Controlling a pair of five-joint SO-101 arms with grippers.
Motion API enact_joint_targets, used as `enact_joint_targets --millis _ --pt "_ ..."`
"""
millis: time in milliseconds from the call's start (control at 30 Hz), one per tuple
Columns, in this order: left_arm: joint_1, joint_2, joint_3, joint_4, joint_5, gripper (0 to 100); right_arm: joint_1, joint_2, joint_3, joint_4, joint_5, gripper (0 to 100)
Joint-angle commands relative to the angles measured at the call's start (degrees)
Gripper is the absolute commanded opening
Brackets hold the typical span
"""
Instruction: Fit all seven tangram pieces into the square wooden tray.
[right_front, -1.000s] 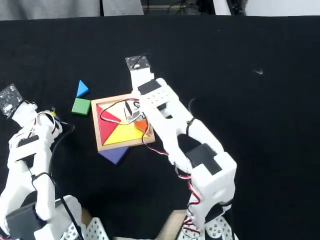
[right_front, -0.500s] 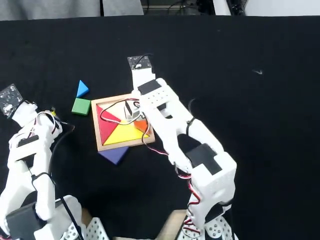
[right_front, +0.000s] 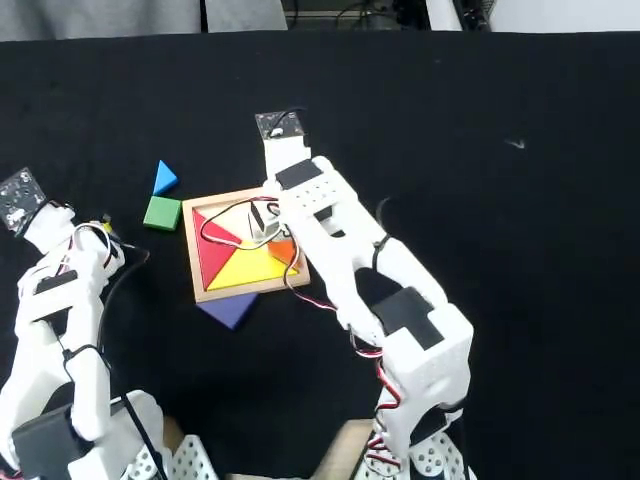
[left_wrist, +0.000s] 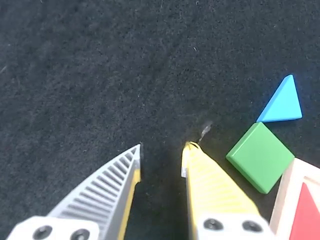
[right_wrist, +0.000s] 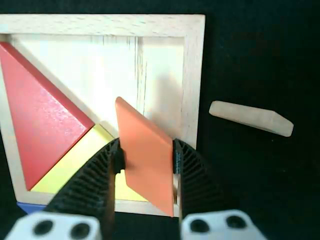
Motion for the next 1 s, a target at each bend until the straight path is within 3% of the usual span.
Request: enact_joint_targets --millis 0,133,400,500,667,800,967 --pt "0.7 -0.8 -0.6 -1.2 -0.4 14 -0.8 -0.2 -3.1 -0.3 0.1 12.9" --pt "0.7 -0.8 -0.6 -1.2 -0.4 14 -0.9 -0.2 -3.0 -0.2 1.7 21.4" --pt "0.7 -0.8 -0.6 -1.1 -0.4 14 -0.9 -0.7 -3.0 -0.2 2.3 21.4" --pt "0.7 -0.8 -0.6 -1.1 -0.4 14 -0.8 -0.7 -4.1 1.1 2.6 19.4" --pt "0.7 -0.8 -0.6 -1.1 -0.4 14 -0.8 -0.7 -6.8 4.3 10.7 13.2" --pt "0.7 -0.8 -0.6 -1.1 -0.4 14 -0.8 1.0 -6.3 4.2 10.8 7.8" --pt "0.6 -0.8 -0.6 -1.1 -0.4 14 -0.9 5.1 -6.5 4.7 10.8 8.5"
